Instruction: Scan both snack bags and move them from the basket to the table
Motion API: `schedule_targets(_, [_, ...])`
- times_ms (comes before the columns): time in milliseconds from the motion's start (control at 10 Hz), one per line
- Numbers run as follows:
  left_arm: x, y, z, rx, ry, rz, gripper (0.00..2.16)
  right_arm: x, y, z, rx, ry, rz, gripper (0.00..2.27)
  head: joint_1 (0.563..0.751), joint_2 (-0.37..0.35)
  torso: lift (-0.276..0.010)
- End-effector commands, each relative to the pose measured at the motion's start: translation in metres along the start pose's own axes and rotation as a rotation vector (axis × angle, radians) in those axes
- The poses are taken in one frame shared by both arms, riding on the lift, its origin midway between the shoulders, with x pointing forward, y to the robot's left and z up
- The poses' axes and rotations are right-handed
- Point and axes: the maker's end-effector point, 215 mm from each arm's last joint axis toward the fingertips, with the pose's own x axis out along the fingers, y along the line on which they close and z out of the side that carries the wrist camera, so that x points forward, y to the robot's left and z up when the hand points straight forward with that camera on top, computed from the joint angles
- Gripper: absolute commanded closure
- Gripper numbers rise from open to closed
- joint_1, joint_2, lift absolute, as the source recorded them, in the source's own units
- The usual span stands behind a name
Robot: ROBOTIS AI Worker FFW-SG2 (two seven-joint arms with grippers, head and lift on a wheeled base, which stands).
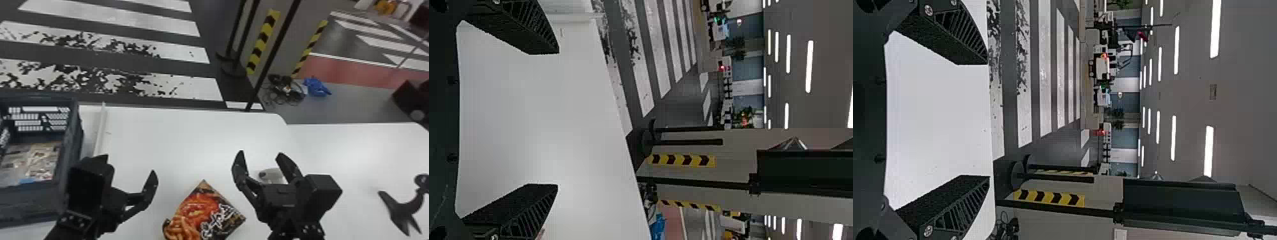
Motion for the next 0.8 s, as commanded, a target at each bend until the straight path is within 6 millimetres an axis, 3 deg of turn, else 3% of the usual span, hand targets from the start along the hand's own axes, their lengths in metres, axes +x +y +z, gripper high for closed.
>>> schedule_targets(0, [-0.015, 0.028, 0.026, -0.011, -0.088, 0.051, 0.03, -0.002, 0.003, -0.005, 0.002, 0.01, 0.005, 0.11, 0.695, -0.303, -0.098])
schedule_targets(300, [-0.049, 0.084, 0.054, -0.026, -0.199, 0.193, 0.03, -0.004, 0.005, -0.012, 0.004, 0.025, 0.01, 0.11, 0.695, -0.225, -0.098])
schedule_targets(500, [-0.074, 0.135, 0.053, -0.052, -0.219, 0.294, 0.03, -0.012, 0.01, -0.023, -0.005, 0.053, 0.041, 0.11, 0.695, -0.173, -0.098])
schedule_targets(600, [-0.086, 0.154, 0.049, -0.046, -0.207, 0.327, 0.03, -0.014, 0.013, -0.036, -0.005, 0.1, 0.069, 0.11, 0.695, -0.131, -0.098])
schedule_targets(700, [-0.099, 0.168, 0.042, -0.05, -0.186, 0.348, 0.03, -0.023, 0.023, -0.069, -0.021, 0.229, 0.142, 0.11, 0.695, -0.087, -0.098])
